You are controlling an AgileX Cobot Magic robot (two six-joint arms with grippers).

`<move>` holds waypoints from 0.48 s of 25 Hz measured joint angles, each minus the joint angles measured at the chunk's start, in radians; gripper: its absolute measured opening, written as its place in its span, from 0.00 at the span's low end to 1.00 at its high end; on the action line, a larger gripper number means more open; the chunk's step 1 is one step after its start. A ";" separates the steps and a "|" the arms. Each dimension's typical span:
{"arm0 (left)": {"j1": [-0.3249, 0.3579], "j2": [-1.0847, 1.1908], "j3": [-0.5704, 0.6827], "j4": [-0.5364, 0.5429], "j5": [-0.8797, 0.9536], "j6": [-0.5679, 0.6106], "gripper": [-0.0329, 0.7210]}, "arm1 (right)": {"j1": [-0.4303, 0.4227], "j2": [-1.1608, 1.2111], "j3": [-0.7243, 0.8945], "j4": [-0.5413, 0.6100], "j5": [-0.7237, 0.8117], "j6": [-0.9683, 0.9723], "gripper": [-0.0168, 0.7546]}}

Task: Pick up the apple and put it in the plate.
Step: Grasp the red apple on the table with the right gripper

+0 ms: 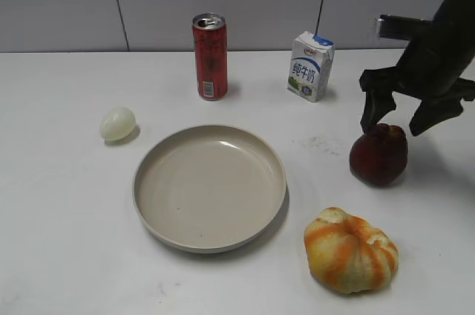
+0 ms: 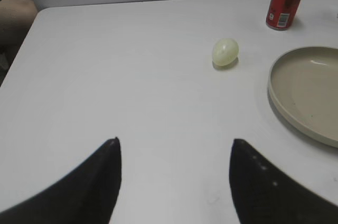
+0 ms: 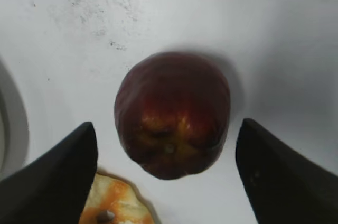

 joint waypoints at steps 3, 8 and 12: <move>0.000 0.000 0.000 0.000 0.000 0.000 0.69 | 0.000 0.036 -0.001 -0.003 -0.014 0.011 0.86; 0.000 0.000 0.000 0.000 0.000 0.000 0.69 | 0.000 0.074 -0.003 -0.001 -0.024 0.022 0.82; 0.000 0.000 0.000 0.000 0.000 0.000 0.69 | 0.000 0.074 -0.003 -0.001 -0.024 0.025 0.79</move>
